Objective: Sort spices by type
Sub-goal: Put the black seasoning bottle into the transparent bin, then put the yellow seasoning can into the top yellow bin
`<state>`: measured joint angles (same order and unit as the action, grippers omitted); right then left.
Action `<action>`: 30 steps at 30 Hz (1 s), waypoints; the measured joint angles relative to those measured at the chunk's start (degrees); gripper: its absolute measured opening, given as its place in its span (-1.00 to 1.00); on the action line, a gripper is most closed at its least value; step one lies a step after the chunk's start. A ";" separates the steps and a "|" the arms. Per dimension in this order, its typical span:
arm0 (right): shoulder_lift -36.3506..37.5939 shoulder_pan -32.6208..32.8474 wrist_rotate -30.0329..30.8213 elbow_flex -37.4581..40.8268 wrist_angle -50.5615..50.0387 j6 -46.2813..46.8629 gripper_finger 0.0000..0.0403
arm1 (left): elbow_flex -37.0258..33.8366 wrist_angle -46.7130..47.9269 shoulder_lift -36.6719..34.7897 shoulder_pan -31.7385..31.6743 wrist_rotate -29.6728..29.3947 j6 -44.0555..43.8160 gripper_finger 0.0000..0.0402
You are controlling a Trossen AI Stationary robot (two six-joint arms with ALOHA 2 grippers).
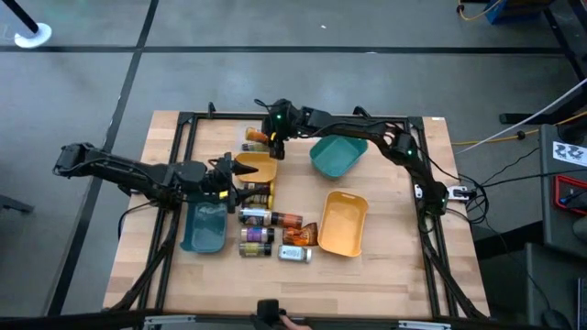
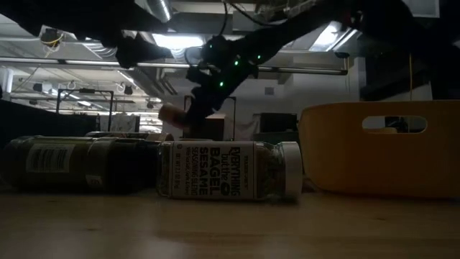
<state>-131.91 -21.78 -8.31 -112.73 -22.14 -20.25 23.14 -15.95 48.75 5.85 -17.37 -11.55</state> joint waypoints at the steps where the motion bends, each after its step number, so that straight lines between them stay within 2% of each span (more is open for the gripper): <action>1: -0.52 -0.29 0.34 0.00 0.54 -0.73 0.00 | 0.00 0.43 0.00 0.00 -0.01 0.00 0.59; 12: -3.20 -2.06 1.82 0.00 3.79 -3.70 0.04 | 0.00 2.13 0.00 0.00 -0.48 -0.13 0.59; 23: -3.12 -1.88 1.87 0.00 5.67 -4.09 0.32 | 0.00 2.13 0.02 0.00 -0.83 -0.44 0.59; 30: -2.78 -1.84 6.26 0.00 4.27 -2.95 0.35 | 0.00 2.13 0.02 0.00 -0.83 -1.10 0.59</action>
<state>-134.68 -23.62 -2.05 -112.73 -17.87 -23.20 23.14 -13.82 48.77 5.85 -18.20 -12.65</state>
